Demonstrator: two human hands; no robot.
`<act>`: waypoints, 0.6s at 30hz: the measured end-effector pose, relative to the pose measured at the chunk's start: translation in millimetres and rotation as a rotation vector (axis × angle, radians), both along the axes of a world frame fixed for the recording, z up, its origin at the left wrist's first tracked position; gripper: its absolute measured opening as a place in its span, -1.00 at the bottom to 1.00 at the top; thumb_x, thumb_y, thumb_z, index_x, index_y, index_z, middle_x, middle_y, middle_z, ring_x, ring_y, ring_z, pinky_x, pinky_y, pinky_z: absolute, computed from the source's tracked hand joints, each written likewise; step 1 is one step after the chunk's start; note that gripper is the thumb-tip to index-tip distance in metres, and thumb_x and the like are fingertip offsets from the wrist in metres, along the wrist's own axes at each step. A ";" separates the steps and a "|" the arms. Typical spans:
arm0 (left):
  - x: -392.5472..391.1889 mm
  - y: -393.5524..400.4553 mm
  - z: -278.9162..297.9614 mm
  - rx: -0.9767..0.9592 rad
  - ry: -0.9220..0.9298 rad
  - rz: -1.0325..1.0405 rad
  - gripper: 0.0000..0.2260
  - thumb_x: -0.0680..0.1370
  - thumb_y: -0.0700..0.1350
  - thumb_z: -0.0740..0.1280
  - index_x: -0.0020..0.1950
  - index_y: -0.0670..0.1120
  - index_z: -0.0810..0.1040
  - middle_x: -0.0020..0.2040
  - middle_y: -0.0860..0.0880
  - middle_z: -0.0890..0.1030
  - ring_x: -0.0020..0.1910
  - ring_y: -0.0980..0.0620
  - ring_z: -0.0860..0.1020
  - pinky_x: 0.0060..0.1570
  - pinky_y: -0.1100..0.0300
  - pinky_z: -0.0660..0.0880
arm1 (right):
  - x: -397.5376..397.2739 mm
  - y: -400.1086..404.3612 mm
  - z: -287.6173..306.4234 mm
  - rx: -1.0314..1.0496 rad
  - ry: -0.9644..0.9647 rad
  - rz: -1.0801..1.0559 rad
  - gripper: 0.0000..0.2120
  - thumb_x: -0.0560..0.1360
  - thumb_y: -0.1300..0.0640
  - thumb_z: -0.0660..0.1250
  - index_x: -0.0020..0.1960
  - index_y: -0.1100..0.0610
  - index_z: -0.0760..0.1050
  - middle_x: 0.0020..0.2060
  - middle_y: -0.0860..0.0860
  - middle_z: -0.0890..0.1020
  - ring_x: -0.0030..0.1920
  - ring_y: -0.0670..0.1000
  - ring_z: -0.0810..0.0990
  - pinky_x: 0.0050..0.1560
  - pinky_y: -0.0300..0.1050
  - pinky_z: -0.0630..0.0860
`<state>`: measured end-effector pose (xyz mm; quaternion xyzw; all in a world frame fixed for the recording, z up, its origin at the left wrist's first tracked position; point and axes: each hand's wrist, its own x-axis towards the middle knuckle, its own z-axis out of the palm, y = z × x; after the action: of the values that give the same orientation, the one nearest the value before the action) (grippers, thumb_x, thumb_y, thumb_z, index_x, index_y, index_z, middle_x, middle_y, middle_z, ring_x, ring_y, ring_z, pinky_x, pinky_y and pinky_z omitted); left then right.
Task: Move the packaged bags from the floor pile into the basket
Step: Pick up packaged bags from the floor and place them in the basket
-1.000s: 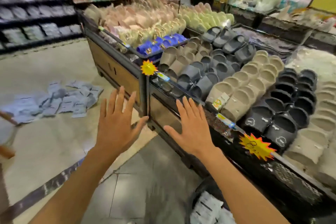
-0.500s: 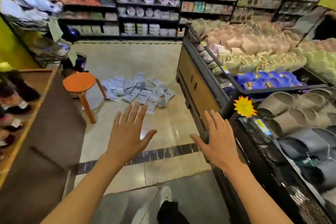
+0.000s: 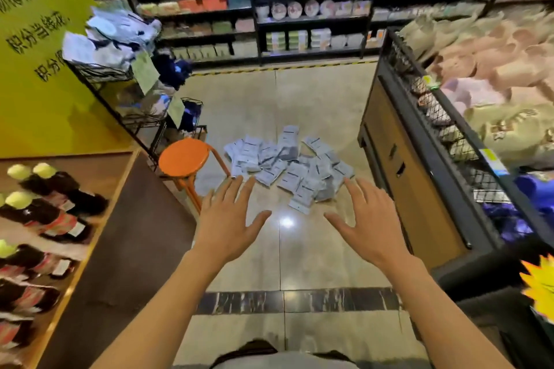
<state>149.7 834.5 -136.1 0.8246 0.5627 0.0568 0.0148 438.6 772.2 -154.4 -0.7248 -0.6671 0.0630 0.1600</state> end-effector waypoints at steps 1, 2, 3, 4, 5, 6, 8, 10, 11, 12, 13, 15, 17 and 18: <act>3.9 14.5 -1.1 -0.006 0.005 0.013 -0.27 0.61 0.40 0.00 0.62 -0.04 0.33 0.56 -0.11 0.44 0.55 -0.17 0.38 0.47 -0.24 0.35 | 3.2 17.3 -1.3 -0.004 0.003 0.005 -0.07 0.53 -0.53 -0.07 0.59 0.13 0.30 0.52 0.19 0.43 0.51 0.24 0.39 0.48 0.26 0.36; 7.1 29.1 -3.5 -0.009 0.006 0.026 -0.26 0.61 0.41 -0.01 0.63 -0.03 0.32 0.57 -0.11 0.43 0.56 -0.16 0.38 0.48 -0.24 0.34 | 6.5 34.5 -2.6 -0.009 0.007 0.008 -0.06 0.52 -0.53 -0.06 0.62 0.12 0.27 0.54 0.19 0.40 0.55 0.23 0.36 0.52 0.25 0.32; 10.3 45.3 -6.2 -0.013 0.003 0.038 -0.25 0.60 0.42 -0.03 0.64 -0.02 0.30 0.58 -0.10 0.41 0.57 -0.15 0.36 0.49 -0.23 0.32 | 10.5 53.3 -4.0 -0.014 0.011 0.011 -0.06 0.52 -0.54 -0.05 0.63 0.11 0.24 0.56 0.19 0.38 0.57 0.22 0.33 0.54 0.24 0.29; 14.2 63.3 -8.2 -0.022 -0.005 0.050 -0.23 0.59 0.44 -0.06 0.64 -0.01 0.28 0.59 -0.09 0.39 0.58 -0.15 0.33 0.50 -0.23 0.30 | 15.4 73.8 -5.8 -0.017 0.015 0.014 -0.06 0.52 -0.54 -0.05 0.64 0.10 0.23 0.57 0.18 0.37 0.57 0.21 0.33 0.54 0.24 0.29; 18.1 82.5 -10.5 -0.035 -0.021 0.062 -0.20 0.58 0.46 -0.08 0.65 0.00 0.25 0.61 -0.09 0.37 0.60 -0.15 0.30 0.52 -0.23 0.28 | 20.8 94.9 -8.0 -0.021 0.016 0.018 -0.06 0.52 -0.54 -0.04 0.64 0.10 0.23 0.56 0.18 0.38 0.56 0.21 0.34 0.53 0.24 0.30; 21.8 102.6 -14.1 -0.053 -0.042 0.071 -0.18 0.56 0.49 -0.10 0.66 0.01 0.23 0.62 -0.09 0.34 0.61 -0.16 0.27 0.53 -0.22 0.25 | 26.2 116.4 -10.7 -0.030 0.017 0.025 -0.07 0.52 -0.55 -0.02 0.63 0.10 0.24 0.55 0.17 0.40 0.54 0.22 0.37 0.51 0.25 0.33; 29.7 144.0 -24.1 -0.091 -0.084 0.074 -0.10 0.50 0.55 -0.16 0.67 0.03 0.19 0.65 -0.08 0.28 0.64 -0.15 0.22 0.56 -0.21 0.20 | 37.2 159.7 -17.8 -0.054 0.006 0.046 -0.06 0.51 -0.56 0.01 0.61 0.10 0.25 0.52 0.16 0.43 0.51 0.22 0.40 0.46 0.25 0.37; 39.0 187.0 -34.5 -0.101 -0.128 0.068 -0.04 0.46 0.60 -0.22 0.68 0.04 0.18 0.66 -0.07 0.26 0.64 -0.14 0.21 0.56 -0.19 0.19 | 44.3 202.4 -19.7 -0.068 -0.009 0.063 -0.03 0.50 -0.58 -0.02 0.62 0.12 0.25 0.53 0.16 0.41 0.51 0.21 0.40 0.47 0.24 0.36; 44.6 210.6 -39.9 -0.107 -0.151 0.075 -0.01 0.44 0.61 -0.24 0.68 0.04 0.18 0.66 -0.07 0.26 0.64 -0.14 0.21 0.57 -0.19 0.18 | 47.6 225.1 -20.6 -0.076 -0.014 0.072 -0.03 0.50 -0.57 -0.02 0.62 0.12 0.25 0.54 0.16 0.40 0.51 0.21 0.39 0.48 0.24 0.35; 50.2 233.8 -45.7 -0.114 -0.175 0.084 0.01 0.43 0.62 -0.24 0.67 0.03 0.19 0.66 -0.07 0.27 0.64 -0.14 0.22 0.57 -0.20 0.18 | 50.4 246.9 -20.6 -0.084 -0.022 0.077 -0.04 0.50 -0.56 0.00 0.62 0.13 0.25 0.54 0.16 0.40 0.52 0.21 0.39 0.49 0.24 0.35; 56.3 256.6 -50.4 -0.121 -0.199 0.092 0.02 0.42 0.64 -0.23 0.67 0.02 0.19 0.65 -0.07 0.27 0.64 -0.14 0.22 0.57 -0.21 0.18 | 53.3 268.4 -21.0 -0.088 -0.033 0.077 -0.05 0.50 -0.54 0.02 0.62 0.13 0.25 0.54 0.17 0.41 0.52 0.21 0.39 0.50 0.24 0.34; 70.0 300.0 -57.2 -0.162 -0.229 0.079 0.01 0.43 0.63 -0.18 0.68 0.01 0.18 0.65 -0.08 0.27 0.64 -0.14 0.20 0.58 -0.21 0.15 | 60.1 308.7 -21.3 -0.114 -0.051 0.066 -0.04 0.50 -0.55 0.01 0.62 0.12 0.25 0.55 0.16 0.39 0.55 0.20 0.36 0.53 0.22 0.30; 84.9 342.0 -62.5 -0.206 -0.226 0.054 -0.07 0.46 0.58 -0.09 0.69 0.05 0.14 0.66 -0.06 0.25 0.65 -0.11 0.17 0.59 -0.16 0.09 | 69.2 346.0 -21.7 -0.129 -0.044 0.041 -0.05 0.50 -0.55 0.02 0.63 0.11 0.24 0.54 0.14 0.40 0.55 0.18 0.35 0.53 0.16 0.26; 92.5 363.3 -65.4 -0.213 -0.215 0.043 -0.10 0.48 0.55 -0.05 0.69 0.06 0.14 0.66 -0.05 0.24 0.65 -0.10 0.18 0.59 -0.13 0.08 | 74.8 365.0 -22.9 -0.121 -0.050 0.032 -0.08 0.51 -0.52 0.06 0.63 0.10 0.24 0.52 0.14 0.42 0.53 0.17 0.37 0.50 0.13 0.28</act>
<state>242.2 1197.9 -201.5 0.7953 0.5781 0.0852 0.1612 513.3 1137.2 -177.3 -0.7238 -0.6773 0.0877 0.0981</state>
